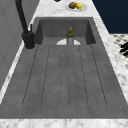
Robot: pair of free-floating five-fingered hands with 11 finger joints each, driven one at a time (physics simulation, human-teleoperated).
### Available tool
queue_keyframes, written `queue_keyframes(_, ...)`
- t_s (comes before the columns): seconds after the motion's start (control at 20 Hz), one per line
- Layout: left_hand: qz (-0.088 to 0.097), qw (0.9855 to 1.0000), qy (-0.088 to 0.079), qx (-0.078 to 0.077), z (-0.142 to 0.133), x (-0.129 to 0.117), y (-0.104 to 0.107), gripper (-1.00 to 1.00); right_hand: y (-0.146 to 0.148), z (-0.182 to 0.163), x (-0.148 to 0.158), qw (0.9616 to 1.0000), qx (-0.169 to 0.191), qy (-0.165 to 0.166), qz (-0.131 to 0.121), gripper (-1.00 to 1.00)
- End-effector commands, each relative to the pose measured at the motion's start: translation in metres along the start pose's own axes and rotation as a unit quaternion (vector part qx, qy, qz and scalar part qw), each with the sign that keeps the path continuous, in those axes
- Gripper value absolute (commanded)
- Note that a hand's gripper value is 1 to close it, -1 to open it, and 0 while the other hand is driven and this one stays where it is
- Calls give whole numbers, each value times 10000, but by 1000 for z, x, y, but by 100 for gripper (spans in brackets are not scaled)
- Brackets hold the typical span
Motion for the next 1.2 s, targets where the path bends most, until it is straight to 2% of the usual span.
queue_keyframes(0.0,0,10000,0,0,0,0,0,0,2,-3,-6,9971,287,319,622,-100)
queue_keyframes(0.45,0,10000,0,0,0,0,0,0,8,-23,-28,9908,534,808,947,-100)
queue_keyframes(0.8,0,10000,0,0,0,0,0,0,4,-54,-49,9899,471,797,1075,-100)
queue_keyframes(1.15,0,10000,0,0,0,0,0,0,0,-81,-67,9872,498,1004,1132,-100)
